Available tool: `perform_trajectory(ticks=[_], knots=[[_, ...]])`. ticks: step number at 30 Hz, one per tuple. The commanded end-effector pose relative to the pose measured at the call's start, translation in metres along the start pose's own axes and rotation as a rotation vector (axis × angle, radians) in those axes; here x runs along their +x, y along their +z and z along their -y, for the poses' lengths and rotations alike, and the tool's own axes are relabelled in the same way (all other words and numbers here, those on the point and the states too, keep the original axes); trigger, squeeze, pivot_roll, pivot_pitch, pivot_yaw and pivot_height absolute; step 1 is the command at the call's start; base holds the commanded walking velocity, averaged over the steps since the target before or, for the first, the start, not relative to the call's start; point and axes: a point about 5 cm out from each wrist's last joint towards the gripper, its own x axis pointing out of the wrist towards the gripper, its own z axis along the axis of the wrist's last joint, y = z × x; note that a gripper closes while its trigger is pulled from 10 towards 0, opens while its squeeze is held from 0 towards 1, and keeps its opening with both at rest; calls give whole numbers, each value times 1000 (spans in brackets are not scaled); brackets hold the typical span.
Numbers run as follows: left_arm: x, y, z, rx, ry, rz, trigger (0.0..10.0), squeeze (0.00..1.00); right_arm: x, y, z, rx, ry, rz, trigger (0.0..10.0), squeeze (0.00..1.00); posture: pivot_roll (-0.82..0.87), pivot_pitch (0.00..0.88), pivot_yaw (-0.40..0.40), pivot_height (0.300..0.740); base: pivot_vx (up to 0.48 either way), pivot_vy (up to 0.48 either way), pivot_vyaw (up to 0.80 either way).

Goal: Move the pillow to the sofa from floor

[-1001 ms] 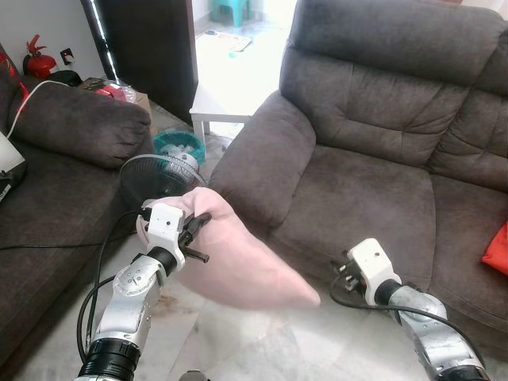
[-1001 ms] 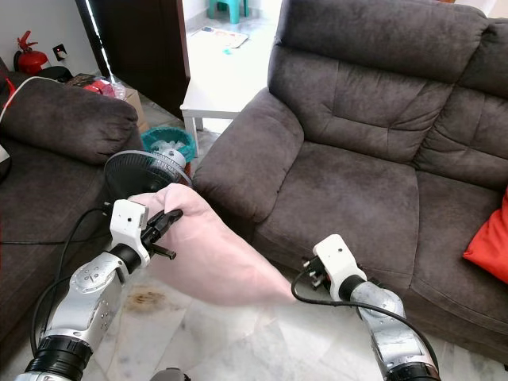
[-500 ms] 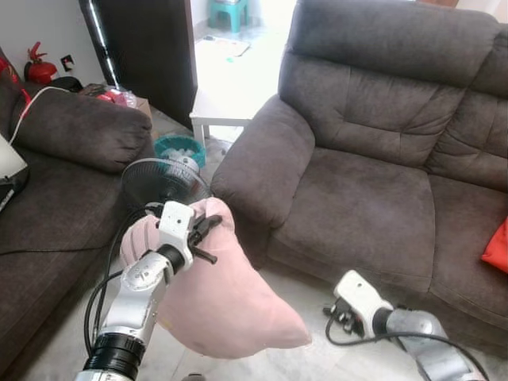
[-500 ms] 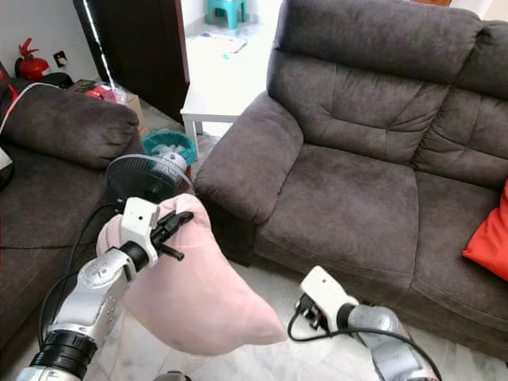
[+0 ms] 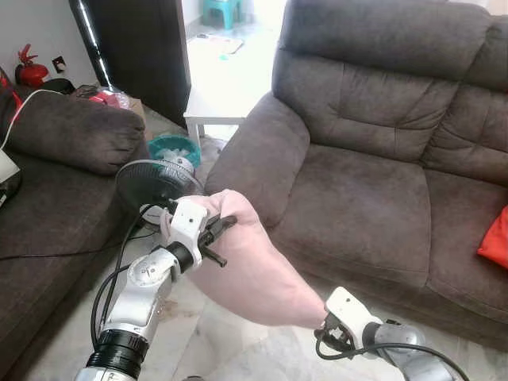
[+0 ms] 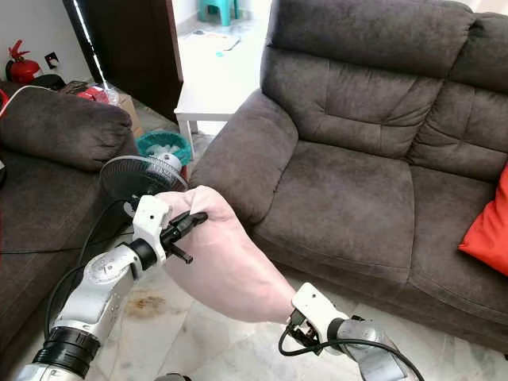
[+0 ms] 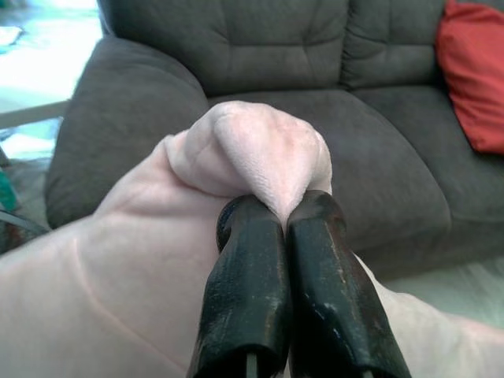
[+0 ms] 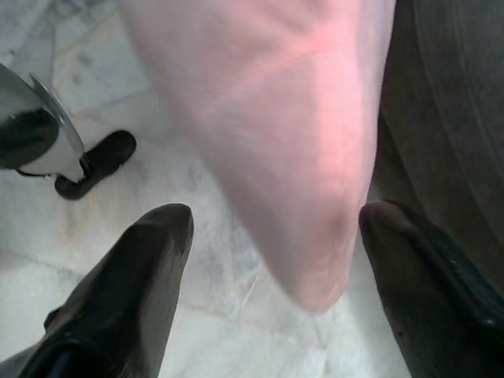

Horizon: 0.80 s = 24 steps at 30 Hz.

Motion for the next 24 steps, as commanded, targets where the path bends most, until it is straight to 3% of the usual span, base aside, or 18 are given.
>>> perform_trajectory(ticks=[1, 2, 3, 4, 5, 13, 24], knots=[[6, 28, 1, 68, -40, 93, 10000, 0, 2, -6, 0, 1, -16, -32, 10000, 1000, 67, 51, -24, 740, 0, 0, 0], [7, 29, 1, 69, -39, 94, 10000, 0, 2, -7, -1, 4, -16, -35, 10000, 996, 67, 51, -24, 740, 0, 0, 0], [7, 29, 1, 70, -40, 95, 10000, 0, 3, -8, -2, 9, -9, -38, 10000, 863, 67, 52, -24, 740, 0, 0, 0], [8, 30, 1, 71, -41, 95, 10000, 0, 3, -8, -2, 12, -4, -40, 10000, 863, 67, 52, -24, 740, 0, 0, 0], [9, 31, 1, 76, -45, 97, 10000, 0, 4, -9, -3, 5, -4, -49, 10000, 0, 67, 52, -24, 740, 0, 0, 0], [13, 36, 4, 76, -56, 115, 10000, 0, 8, -23, -9, -16, 7, -128, 10000, 0, 68, 54, -26, 740, 0, 0, 0], [13, 36, 14, 72, -122, 112, 10000, 0, 15, -25, -11, 33, -32, -106, 10000, 0, 79, 56, -26, 740, 0, 0, 0]])
